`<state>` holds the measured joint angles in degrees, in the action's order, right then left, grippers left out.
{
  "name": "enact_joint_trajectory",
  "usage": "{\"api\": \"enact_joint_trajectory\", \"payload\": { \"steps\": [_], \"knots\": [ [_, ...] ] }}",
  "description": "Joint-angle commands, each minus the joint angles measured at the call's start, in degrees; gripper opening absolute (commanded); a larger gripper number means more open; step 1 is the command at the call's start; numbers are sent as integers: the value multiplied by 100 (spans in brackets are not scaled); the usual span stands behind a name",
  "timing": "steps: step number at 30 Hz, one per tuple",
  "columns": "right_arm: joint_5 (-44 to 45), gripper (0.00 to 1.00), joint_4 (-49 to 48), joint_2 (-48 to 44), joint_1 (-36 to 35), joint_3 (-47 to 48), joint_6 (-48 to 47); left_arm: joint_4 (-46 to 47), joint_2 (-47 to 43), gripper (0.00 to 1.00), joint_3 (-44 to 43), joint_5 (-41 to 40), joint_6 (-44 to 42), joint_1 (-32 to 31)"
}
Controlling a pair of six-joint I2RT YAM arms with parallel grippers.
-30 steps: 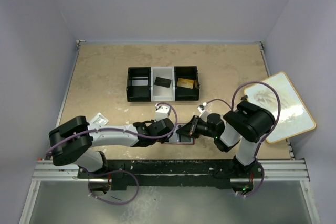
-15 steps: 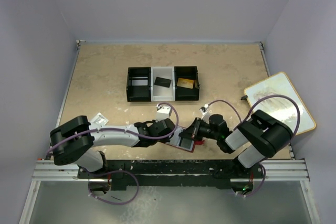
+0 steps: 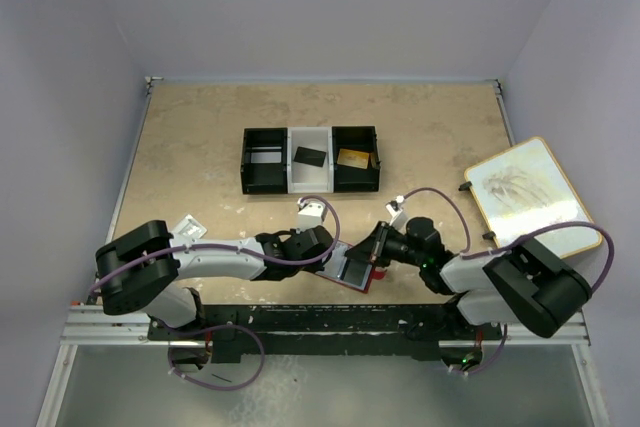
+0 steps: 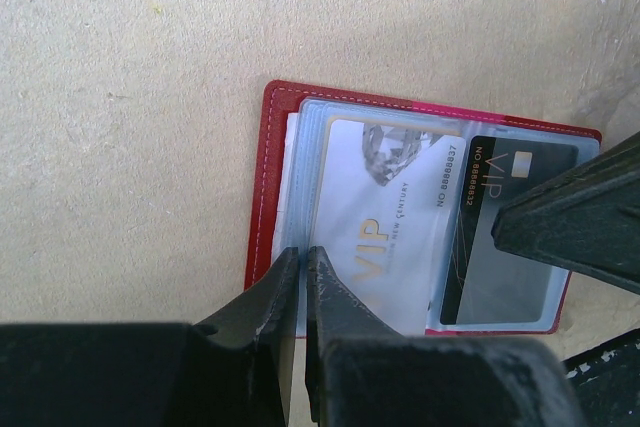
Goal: Take the credit cards out of the card holder
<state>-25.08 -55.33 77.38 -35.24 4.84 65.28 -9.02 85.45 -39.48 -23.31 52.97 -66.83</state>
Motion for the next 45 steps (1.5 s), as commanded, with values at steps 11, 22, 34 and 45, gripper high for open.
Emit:
{"api": "enact_joint_trajectory", "payload": {
  "steps": [11,22,34,45],
  "knots": [
    [820,18,282,48,-1136,100,470,-511,193,3,174,63,-24,3],
    [941,18,-546,646,-1266,-93,886,-461,130,2,266,97,7,-1],
    [812,18,-1744,1533,-1273,132,1204,-366,112,2,289,231,-36,-6],
    [1016,18,-2527,1677,-1274,-16,1592,-355,113,2,301,260,-28,-19]
  ]
}}
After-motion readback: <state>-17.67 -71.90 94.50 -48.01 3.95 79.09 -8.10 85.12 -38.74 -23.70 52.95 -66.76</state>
